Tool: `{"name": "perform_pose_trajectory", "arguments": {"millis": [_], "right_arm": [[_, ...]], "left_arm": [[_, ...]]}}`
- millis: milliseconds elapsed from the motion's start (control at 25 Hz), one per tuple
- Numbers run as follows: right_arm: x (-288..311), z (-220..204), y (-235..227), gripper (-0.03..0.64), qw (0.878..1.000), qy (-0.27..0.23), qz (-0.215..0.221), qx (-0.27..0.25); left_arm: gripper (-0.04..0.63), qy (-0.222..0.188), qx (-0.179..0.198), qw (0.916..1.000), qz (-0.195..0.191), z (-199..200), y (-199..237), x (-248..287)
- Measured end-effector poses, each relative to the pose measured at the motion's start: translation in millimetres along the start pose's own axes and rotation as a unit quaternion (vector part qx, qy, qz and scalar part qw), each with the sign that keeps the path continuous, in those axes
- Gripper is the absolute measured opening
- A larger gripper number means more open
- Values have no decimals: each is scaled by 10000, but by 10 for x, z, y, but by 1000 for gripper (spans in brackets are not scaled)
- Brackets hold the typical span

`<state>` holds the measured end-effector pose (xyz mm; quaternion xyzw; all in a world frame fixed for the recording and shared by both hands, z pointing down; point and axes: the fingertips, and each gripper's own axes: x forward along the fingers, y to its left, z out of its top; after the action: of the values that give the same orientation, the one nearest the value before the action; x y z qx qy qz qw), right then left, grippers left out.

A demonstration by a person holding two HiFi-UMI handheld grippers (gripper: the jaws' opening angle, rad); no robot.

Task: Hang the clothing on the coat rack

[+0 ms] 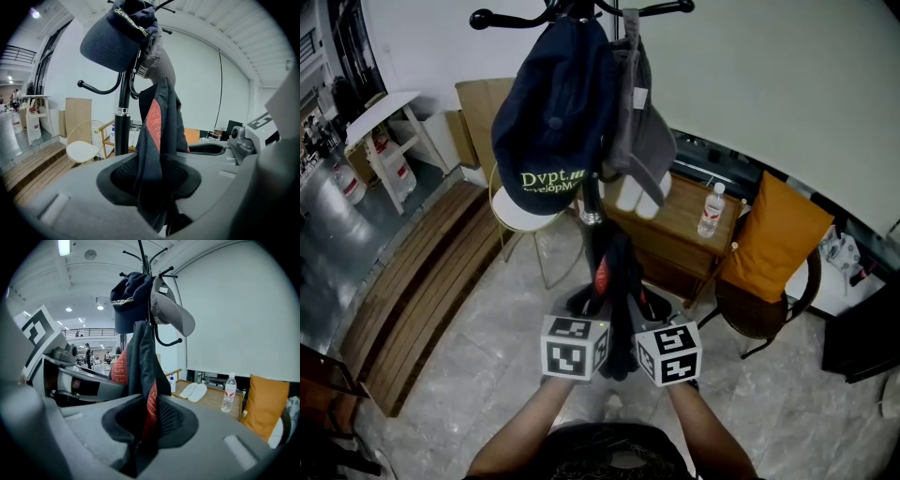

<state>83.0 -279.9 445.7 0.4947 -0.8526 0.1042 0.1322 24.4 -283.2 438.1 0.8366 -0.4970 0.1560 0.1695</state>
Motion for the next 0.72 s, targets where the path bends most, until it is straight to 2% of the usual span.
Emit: {"name": "perform_pose_trajectory", "arguments": {"millis": [720], "right_arm": [[-273,65,226,72,10000,-47,-71,-15]], "left_arm": [[115,-112,-93,9998,-145,-43,-106,-307]]}}
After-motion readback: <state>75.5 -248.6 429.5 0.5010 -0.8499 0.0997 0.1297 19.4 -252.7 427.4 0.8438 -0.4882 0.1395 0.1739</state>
